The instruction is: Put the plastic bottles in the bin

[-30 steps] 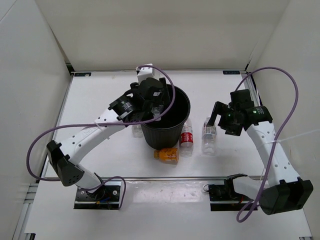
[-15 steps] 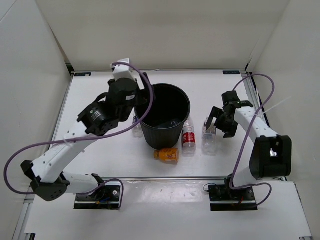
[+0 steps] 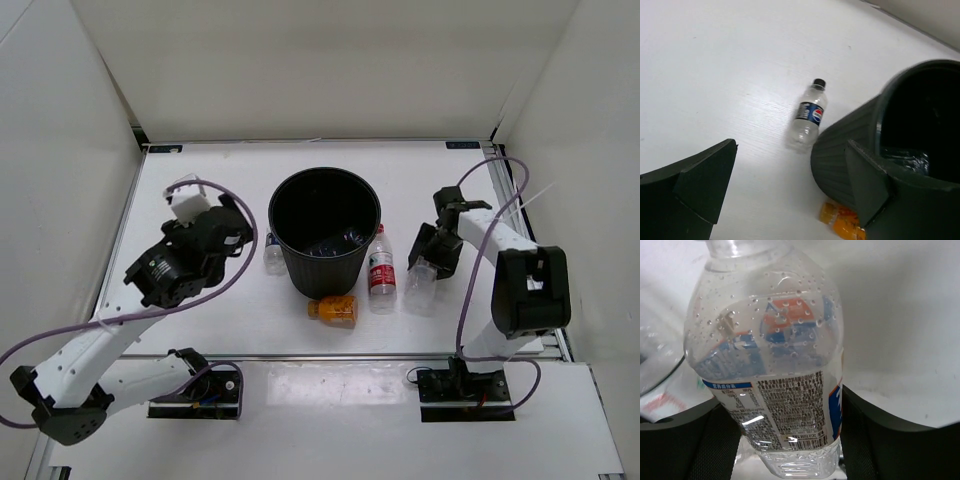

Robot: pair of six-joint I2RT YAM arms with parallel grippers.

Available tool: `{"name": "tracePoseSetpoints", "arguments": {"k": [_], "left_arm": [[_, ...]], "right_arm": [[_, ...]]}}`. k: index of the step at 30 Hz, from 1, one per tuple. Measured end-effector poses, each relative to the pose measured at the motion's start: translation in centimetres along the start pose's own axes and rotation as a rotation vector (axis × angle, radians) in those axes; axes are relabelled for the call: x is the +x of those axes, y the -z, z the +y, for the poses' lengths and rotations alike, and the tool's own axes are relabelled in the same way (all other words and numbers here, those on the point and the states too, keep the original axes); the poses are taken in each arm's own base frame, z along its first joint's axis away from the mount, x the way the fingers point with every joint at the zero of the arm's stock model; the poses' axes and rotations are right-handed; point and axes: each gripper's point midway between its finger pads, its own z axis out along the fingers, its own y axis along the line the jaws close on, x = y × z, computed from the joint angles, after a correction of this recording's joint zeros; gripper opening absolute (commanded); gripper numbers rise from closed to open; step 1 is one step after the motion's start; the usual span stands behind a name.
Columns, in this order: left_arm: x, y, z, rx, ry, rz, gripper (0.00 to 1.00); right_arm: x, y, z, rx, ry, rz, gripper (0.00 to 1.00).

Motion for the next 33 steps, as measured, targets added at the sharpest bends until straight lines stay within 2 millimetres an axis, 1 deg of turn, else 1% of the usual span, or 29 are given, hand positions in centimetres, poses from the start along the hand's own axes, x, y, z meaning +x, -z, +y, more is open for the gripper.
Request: {"name": "tracePoseSetpoints", "arguments": {"k": [2,4,5,6,7,9,10,11,13,15,16,18,19,20,21,22,23,24,25,26,27,29,30,31,33], "left_arm": [[0.2,0.0,1.6,-0.036,0.038,-0.012,1.00],[0.8,-0.3,2.9,-0.072,0.058,-0.017,1.00],[1.1,-0.4,3.5,-0.088,0.063,-0.018,1.00],[1.7,-0.7,4.0,-0.103,0.069,-0.015,1.00],[2.4,-1.0,4.5,-0.121,0.069,-0.009,1.00],[3.8,-1.7,5.3,-0.155,0.073,0.007,1.00],[4.7,-2.1,5.8,-0.175,0.078,0.018,1.00],[5.6,-2.5,6.5,-0.200,0.078,0.031,1.00],[7.2,-3.3,7.8,-0.249,0.082,0.066,1.00],[8.5,-3.9,9.0,-0.293,0.084,0.102,1.00],[9.0,-4.2,9.2,-0.305,0.087,0.117,1.00],[9.6,-4.7,9.4,-0.317,0.091,0.143,1.00],[9.8,-5.0,9.4,-0.319,0.093,0.152,1.00],[10.0,-5.4,9.3,-0.320,0.089,0.162,1.00],[10.2,-5.8,9.3,-0.323,0.087,0.172,1.00],[10.3,-6.2,9.2,-0.326,0.085,0.181,1.00],[10.4,-6.7,9.2,-0.329,0.085,0.187,1.00],[10.5,-7.3,9.2,-0.336,0.083,0.193,1.00],[10.7,-7.8,9.2,-0.347,0.077,0.202,1.00],[11.0,-8.4,9.3,-0.361,0.068,0.212,1.00],[11.4,-9.1,9.4,-0.373,0.058,0.225,1.00],[12.3,-10.3,9.4,-0.384,0.035,0.261,1.00],[12.6,-11.0,9.3,-0.380,0.026,0.273,1.00],[12.8,-11.6,9.0,-0.364,0.023,0.287,1.00],[13.1,-12.9,8.3,-0.314,0.039,0.300,1.00]], "right_arm": [[0.3,1.3,0.0,-0.006,-0.011,-0.008,0.58],[0.2,4.0,0.5,-0.025,-0.031,-0.039,0.56],[-0.1,6.0,1.0,-0.044,-0.042,-0.068,0.56],[-0.9,8.4,1.9,-0.076,-0.046,-0.119,0.56],[-2.0,11.3,3.0,-0.124,-0.049,-0.191,0.56],[-4.0,17.8,5.5,-0.233,-0.041,-0.349,0.59],[-4.8,21.5,6.9,-0.303,-0.025,-0.443,0.59],[-5.1,24.8,8.1,-0.366,-0.005,-0.518,0.59],[-4.6,31.3,10.8,-0.498,0.055,-0.643,0.59],[-3.6,35.9,13.6,-0.603,0.135,-0.718,0.59],[-2.8,37.7,15.1,-0.645,0.185,-0.739,0.61],[-1.8,39.8,18.3,-0.704,0.276,-0.772,0.64],[-1.2,40.2,20.0,-0.723,0.323,-0.776,0.67],[-0.9,40.2,21.2,-0.728,0.354,-0.779,0.77],[-0.6,39.4,22.9,-0.723,0.390,-0.765,0.83],[-0.2,37.8,24.6,-0.703,0.428,-0.740,0.91],[0.3,35.8,25.8,-0.672,0.458,-0.707,1.00],[0.8,33.6,26.7,-0.637,0.482,-0.666,1.00],[1.4,31.5,27.2,-0.602,0.504,-0.623,1.00],[2.2,29.2,27.4,-0.561,0.525,-0.571,1.00],[2.9,27.4,27.3,-0.525,0.541,-0.526,1.00],[3.8,25.2,26.4,-0.469,0.555,-0.465,1.00],[4.1,24.9,25.9,-0.453,0.557,-0.453,1.00],[4.1,25.2,25.6,-0.453,0.555,-0.456,1.00],[4.1,26.7,24.8,-0.473,0.546,-0.482,1.00]]}}
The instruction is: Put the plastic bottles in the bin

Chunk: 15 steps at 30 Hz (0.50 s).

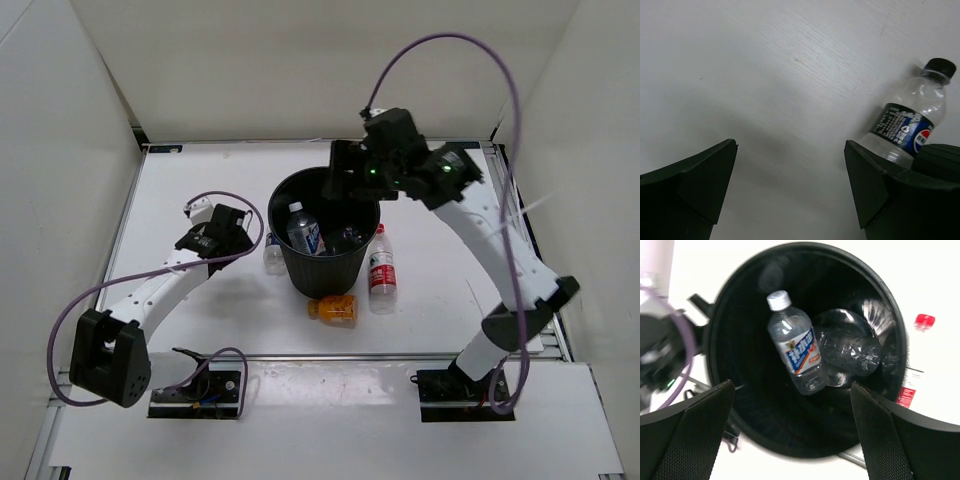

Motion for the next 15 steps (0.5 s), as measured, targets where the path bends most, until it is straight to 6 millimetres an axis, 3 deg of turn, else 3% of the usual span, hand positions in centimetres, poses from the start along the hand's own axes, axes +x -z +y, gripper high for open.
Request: {"name": "tracePoseSetpoints", "arguments": {"k": [6,8,11,15], "left_arm": [[-0.2,-3.5,-2.1,0.165,0.040,0.085,1.00],[-0.1,-4.9,-2.9,0.220,0.037,0.116,1.00],[0.5,-6.1,-4.9,0.340,0.024,0.171,1.00],[1.2,-6.5,-7.9,0.503,-0.017,0.232,1.00]], "right_arm": [[-1.0,7.8,-0.6,-0.057,-0.014,-0.142,1.00],[-1.0,9.5,-0.9,-0.063,-0.017,-0.168,1.00],[-0.9,10.5,-1.6,-0.049,-0.014,-0.183,1.00],[-0.6,10.0,-3.0,-0.007,-0.019,-0.165,1.00]]}}
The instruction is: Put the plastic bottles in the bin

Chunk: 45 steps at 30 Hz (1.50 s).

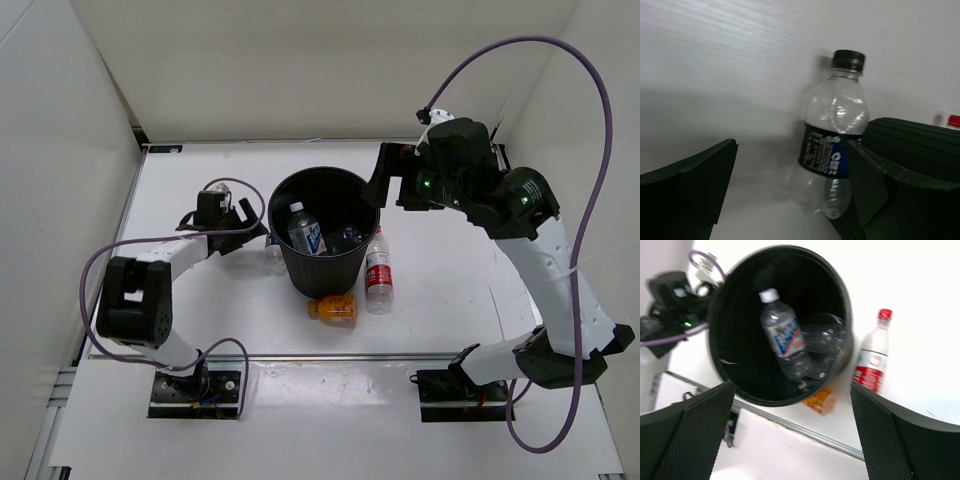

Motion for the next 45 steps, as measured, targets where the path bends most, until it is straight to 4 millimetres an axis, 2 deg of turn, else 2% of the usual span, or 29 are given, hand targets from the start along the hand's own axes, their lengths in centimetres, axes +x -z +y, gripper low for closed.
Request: {"name": "tracePoseSetpoints", "arguments": {"k": [3,8,9,13,16,17,18,19,22,24,28,31,33,36,38,39,41,43,45], "left_arm": [[-0.2,-1.3,-1.8,0.092,-0.031,0.034,0.99],[0.0,-2.8,-3.8,0.202,-0.063,0.086,0.98],[0.2,-3.1,-3.9,0.214,-0.063,0.099,0.92],[2.2,-4.3,-3.8,0.239,-0.050,0.172,0.80],[2.7,-4.2,-4.3,0.262,-0.056,0.188,0.71],[2.8,-4.2,-4.3,0.264,-0.055,0.194,0.57],[3.0,-4.2,-4.2,0.266,-0.054,0.198,0.49],[3.1,-4.1,-4.2,0.269,-0.052,0.199,0.46],[2.8,-3.2,-4.0,0.251,-0.060,0.177,0.46],[1.5,-1.8,-3.9,0.215,-0.069,0.130,0.46],[-4.2,3.5,-6.0,0.189,-0.119,-0.069,0.45],[-10.8,9.4,-9.5,0.218,-0.159,-0.294,0.43],[-14.5,13.9,-11.9,0.245,-0.173,-0.444,0.43],[-17.3,20.0,-15.6,0.332,-0.194,-0.583,0.43],[-18.0,22.8,-18.5,0.412,-0.223,-0.626,0.43],[-17.9,23.5,-19.8,0.447,-0.239,-0.629,0.43],[-16.6,24.6,-23.5,0.539,-0.290,-0.608,0.45],[-13.9,24.0,-26.5,0.623,-0.347,-0.537,0.49],[-10.2,21.9,-28.9,0.676,-0.400,-0.425,0.58]], "right_arm": [[0.7,-0.6,-1.6,0.048,-0.002,0.033,1.00],[0.4,-0.7,-3.4,0.089,-0.010,0.039,1.00],[0.3,-0.7,-3.7,0.092,-0.013,0.039,1.00],[-0.1,-0.8,-5.1,0.114,-0.026,0.041,1.00],[-0.2,-1.0,-6.2,0.133,-0.045,0.045,1.00],[-0.3,-1.0,-6.4,0.136,-0.049,0.046,1.00],[-0.3,-1.1,-6.7,0.139,-0.056,0.048,1.00],[-0.3,-1.1,-7.0,0.143,-0.061,0.051,1.00],[-0.2,-1.2,-7.5,0.145,-0.073,0.060,1.00],[0.1,-1.4,-7.8,0.147,-0.082,0.070,1.00],[1.3,-1.7,-8.6,0.158,-0.097,0.099,1.00],[2.5,-1.8,-9.3,0.172,-0.114,0.118,1.00],[3.6,-1.7,-10.0,0.185,-0.138,0.132,1.00],[5.8,-1.8,-11.4,0.202,-0.198,0.154,1.00],[7.4,-2.3,-12.5,0.218,-0.236,0.182,1.00],[8.3,-2.7,-13.0,0.225,-0.258,0.207,1.00],[9.9,-3.7,-13.8,0.234,-0.291,0.247,1.00],[11.6,-4.8,-14.5,0.244,-0.317,0.288,1.00],[13.2,-5.8,-15.0,0.244,-0.343,0.322,1.00]]}}
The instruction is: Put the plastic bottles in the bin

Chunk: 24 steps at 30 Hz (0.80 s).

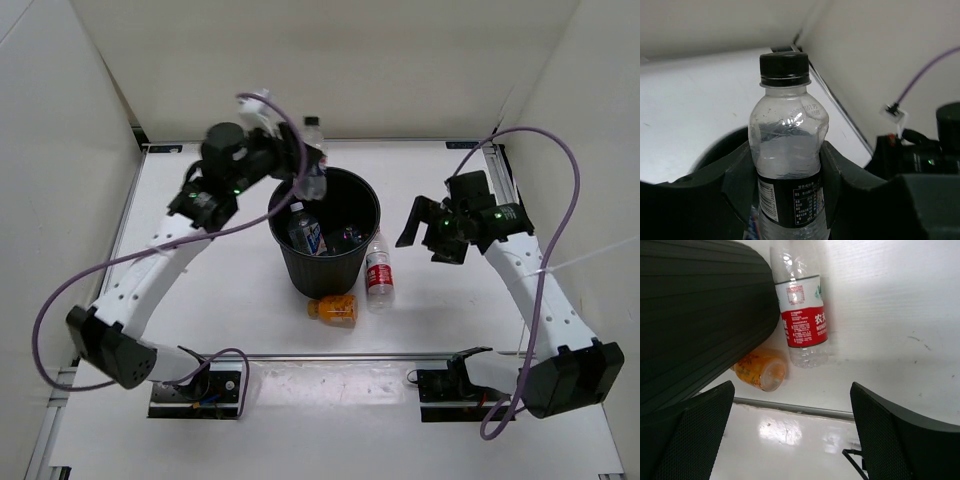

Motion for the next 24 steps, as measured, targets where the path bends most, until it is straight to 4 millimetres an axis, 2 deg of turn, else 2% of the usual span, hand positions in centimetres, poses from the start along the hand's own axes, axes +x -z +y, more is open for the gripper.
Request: {"name": "tracePoseSetpoints", "arguments": {"k": [1,3,6,8,10,13,17,18,19,21,23,24], "left_arm": [[1.6,-0.8,-0.6,0.017,0.003,0.042,0.63],[5.6,-2.1,-1.7,0.041,0.012,0.138,1.00],[10.3,-1.9,-2.3,0.046,0.024,0.252,1.00],[11.5,-1.3,-2.2,0.032,0.028,0.286,1.00],[10.9,-0.5,-2.1,0.013,0.027,0.272,1.00],[8.0,1.6,-2.3,-0.020,0.015,0.192,1.00],[2.4,6.0,-2.5,-0.089,-0.004,0.026,1.00],[1.8,6.7,-2.2,-0.114,-0.008,0.003,1.00],[0.5,8.3,-2.1,-0.132,-0.010,-0.040,1.00],[-0.5,10.4,-1.2,-0.194,-0.011,-0.075,1.00],[-0.5,11.8,0.2,-0.271,0.001,-0.083,1.00],[-0.3,12.5,1.1,-0.320,0.011,-0.083,1.00]], "right_arm": [[0.4,-0.7,-0.2,-0.003,-0.005,0.015,1.00],[0.9,-1.9,-0.4,-0.006,-0.016,0.051,0.99],[0.5,-4.5,-0.1,-0.019,-0.009,0.084,0.97],[0.5,-6.8,-0.2,-0.022,0.001,0.110,0.97],[0.9,-9.1,-0.7,-0.010,0.007,0.152,0.97],[1.5,-11.7,-1.1,0.005,0.012,0.205,0.97],[2.2,-15.4,-1.4,0.024,0.037,0.288,0.81],[2.4,-16.5,-1.4,0.026,0.044,0.309,0.79],[2.8,-17.5,-1.2,0.010,0.045,0.338,0.76],[3.8,-19.2,-1.8,0.023,0.055,0.384,0.67],[4.5,-19.3,-1.7,0.010,0.046,0.411,0.61],[4.7,-19.2,-1.7,-0.002,0.048,0.406,0.54]]}}
